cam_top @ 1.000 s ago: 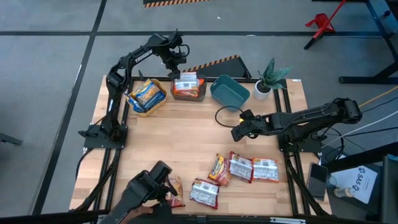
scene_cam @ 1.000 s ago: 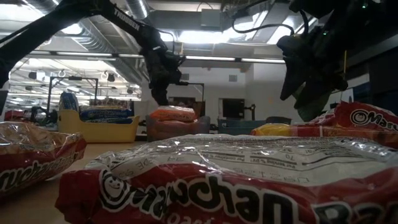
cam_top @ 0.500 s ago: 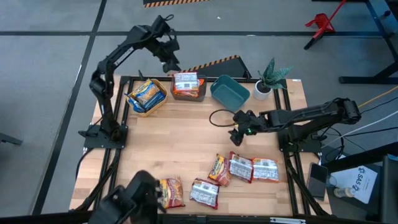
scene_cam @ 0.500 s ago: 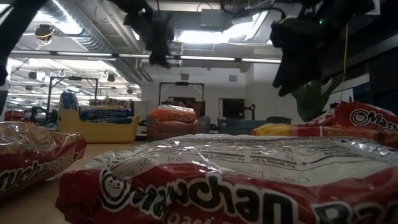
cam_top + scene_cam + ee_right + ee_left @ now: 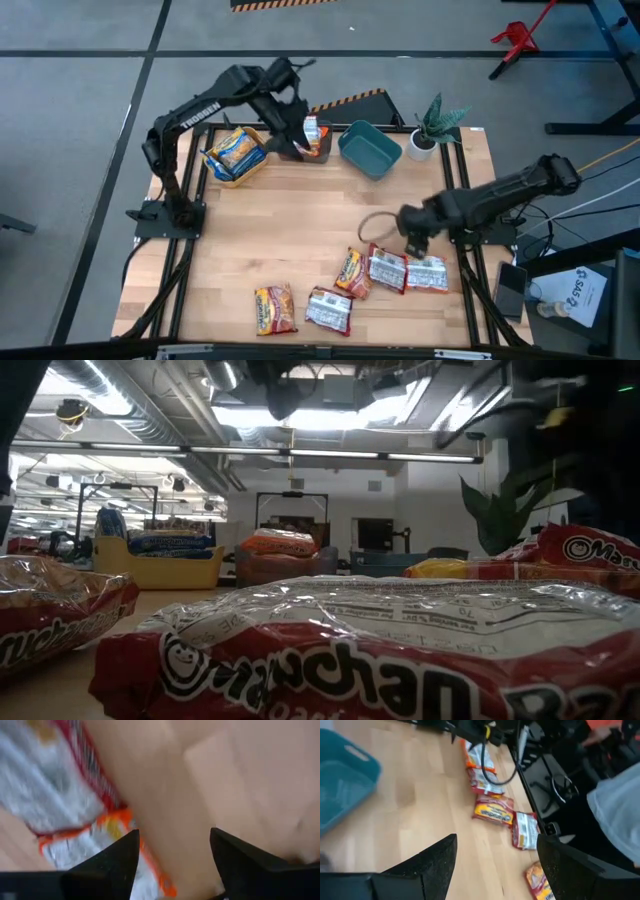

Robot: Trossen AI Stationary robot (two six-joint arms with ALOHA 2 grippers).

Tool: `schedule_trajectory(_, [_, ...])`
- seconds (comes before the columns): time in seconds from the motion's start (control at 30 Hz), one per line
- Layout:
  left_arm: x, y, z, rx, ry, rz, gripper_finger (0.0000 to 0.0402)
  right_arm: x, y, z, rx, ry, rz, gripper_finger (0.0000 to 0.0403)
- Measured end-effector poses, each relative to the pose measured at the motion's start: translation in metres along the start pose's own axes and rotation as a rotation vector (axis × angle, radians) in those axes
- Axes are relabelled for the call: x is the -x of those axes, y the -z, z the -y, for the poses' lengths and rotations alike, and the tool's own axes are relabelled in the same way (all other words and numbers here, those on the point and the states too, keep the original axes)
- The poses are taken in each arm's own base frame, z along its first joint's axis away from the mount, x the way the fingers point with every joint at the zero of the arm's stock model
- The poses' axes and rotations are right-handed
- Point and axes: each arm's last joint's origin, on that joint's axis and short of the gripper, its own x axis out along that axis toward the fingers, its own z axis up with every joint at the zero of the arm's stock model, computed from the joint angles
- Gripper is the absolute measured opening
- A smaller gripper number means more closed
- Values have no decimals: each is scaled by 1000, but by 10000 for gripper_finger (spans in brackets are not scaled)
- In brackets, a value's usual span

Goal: Sort Maruchan noodles
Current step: Put the orange noodle pack into the black bin

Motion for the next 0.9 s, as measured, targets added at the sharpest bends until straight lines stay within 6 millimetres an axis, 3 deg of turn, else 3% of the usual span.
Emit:
schedule_trajectory(0.2, [-19, -6, 16, -58, 8, -41, 267, -5, 47, -33, -130, -52, -53, 232])
schedule_trajectory(0.33, [-20, -7, 16, -66, 7, -39, 267, -7, 79, -56, -228, -101, 12, 232])
schedule_trajectory(0.5, [-19, -6, 14, -65, -43, -53, 267, -20, 107, -70, -309, -56, 5, 232])
schedule_trajectory(0.77, [-19, -5, 11, -57, -127, -86, 267, -58, 116, -84, -249, 96, -49, 232])
schedule_trajectory(0.9, [-18, -5, 10, -58, -157, -97, 267, -63, 104, -80, -283, 170, -21, 232])
